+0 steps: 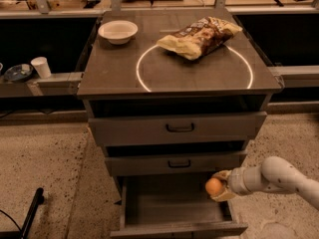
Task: Place orange into bottom drawer
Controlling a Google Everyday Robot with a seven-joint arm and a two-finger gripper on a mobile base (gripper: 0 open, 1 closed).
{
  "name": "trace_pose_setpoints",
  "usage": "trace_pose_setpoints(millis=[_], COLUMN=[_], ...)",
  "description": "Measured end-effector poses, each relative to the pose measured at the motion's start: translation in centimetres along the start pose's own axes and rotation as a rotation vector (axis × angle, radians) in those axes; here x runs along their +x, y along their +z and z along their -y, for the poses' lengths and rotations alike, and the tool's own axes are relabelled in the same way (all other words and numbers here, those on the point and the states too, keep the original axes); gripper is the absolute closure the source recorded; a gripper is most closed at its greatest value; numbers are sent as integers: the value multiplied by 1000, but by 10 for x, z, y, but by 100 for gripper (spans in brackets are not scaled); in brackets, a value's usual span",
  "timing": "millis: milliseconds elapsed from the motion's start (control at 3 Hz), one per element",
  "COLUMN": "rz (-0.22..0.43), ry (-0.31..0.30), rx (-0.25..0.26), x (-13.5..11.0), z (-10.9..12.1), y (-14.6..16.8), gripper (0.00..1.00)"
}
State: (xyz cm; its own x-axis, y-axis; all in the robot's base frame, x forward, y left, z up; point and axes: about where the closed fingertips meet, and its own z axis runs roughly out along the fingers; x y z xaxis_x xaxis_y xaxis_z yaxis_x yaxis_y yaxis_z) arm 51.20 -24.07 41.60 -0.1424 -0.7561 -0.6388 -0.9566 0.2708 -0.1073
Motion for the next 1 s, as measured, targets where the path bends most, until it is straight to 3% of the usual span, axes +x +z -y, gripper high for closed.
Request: trace_pose_setpoints(millis=[333, 667, 1000], rz=[0, 27, 65], ry=[39, 77, 88], rx=[-69, -96, -87], x=[47, 73, 75], z=[-28, -45, -41], y=[70, 133, 164], gripper=[100, 100, 100])
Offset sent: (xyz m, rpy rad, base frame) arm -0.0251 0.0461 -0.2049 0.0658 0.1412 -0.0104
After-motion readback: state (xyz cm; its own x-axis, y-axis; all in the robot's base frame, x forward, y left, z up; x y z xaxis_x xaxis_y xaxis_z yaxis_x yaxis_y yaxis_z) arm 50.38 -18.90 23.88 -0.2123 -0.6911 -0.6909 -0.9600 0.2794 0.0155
